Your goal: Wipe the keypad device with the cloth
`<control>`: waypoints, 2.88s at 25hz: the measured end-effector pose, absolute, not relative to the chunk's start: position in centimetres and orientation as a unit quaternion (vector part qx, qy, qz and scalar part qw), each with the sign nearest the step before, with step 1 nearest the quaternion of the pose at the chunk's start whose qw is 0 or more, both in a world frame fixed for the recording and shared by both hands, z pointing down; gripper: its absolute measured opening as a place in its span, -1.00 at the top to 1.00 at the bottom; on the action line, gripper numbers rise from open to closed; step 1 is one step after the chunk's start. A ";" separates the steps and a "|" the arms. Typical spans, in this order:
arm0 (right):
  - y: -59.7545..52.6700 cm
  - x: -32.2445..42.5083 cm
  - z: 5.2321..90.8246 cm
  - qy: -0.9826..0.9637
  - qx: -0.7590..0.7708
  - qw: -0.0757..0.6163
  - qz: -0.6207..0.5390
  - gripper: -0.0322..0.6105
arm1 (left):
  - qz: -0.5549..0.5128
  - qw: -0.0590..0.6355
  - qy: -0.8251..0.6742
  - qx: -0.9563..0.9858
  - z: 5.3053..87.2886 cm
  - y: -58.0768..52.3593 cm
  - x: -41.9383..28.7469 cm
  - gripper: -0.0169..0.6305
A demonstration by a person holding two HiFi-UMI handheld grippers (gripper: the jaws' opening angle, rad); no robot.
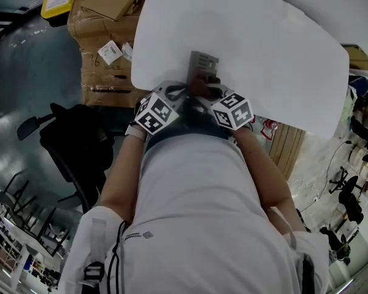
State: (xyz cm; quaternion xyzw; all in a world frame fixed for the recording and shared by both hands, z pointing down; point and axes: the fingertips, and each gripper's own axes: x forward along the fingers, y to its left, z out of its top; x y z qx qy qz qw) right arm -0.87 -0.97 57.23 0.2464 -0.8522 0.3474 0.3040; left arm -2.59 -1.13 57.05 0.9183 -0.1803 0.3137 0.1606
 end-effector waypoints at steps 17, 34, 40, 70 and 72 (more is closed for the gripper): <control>-0.6 0.6 59.0 -0.831 0.260 0.335 0.360 0.58 | 0.331 0.161 -0.198 0.909 57.0 -1.2 -2.7 0.91; -0.1 3.2 61.8 -0.814 0.265 0.337 0.391 0.58 | 0.352 0.164 -0.214 0.896 57.2 -1.1 -2.8 0.91; -0.1 3.8 62.4 -0.809 0.267 0.336 0.402 0.58 | 0.354 0.164 -0.219 0.894 57.2 -1.2 -2.9 0.91; -4.2 2.8 57.2 -0.834 0.280 0.293 0.374 0.58 | 0.381 0.131 -0.237 0.884 57.2 -1.2 -2.8 0.91; -4.4 1.8 56.8 -0.841 0.271 0.293 0.365 0.58 | 0.382 0.130 -0.236 0.884 57.2 -1.2 -2.8 0.91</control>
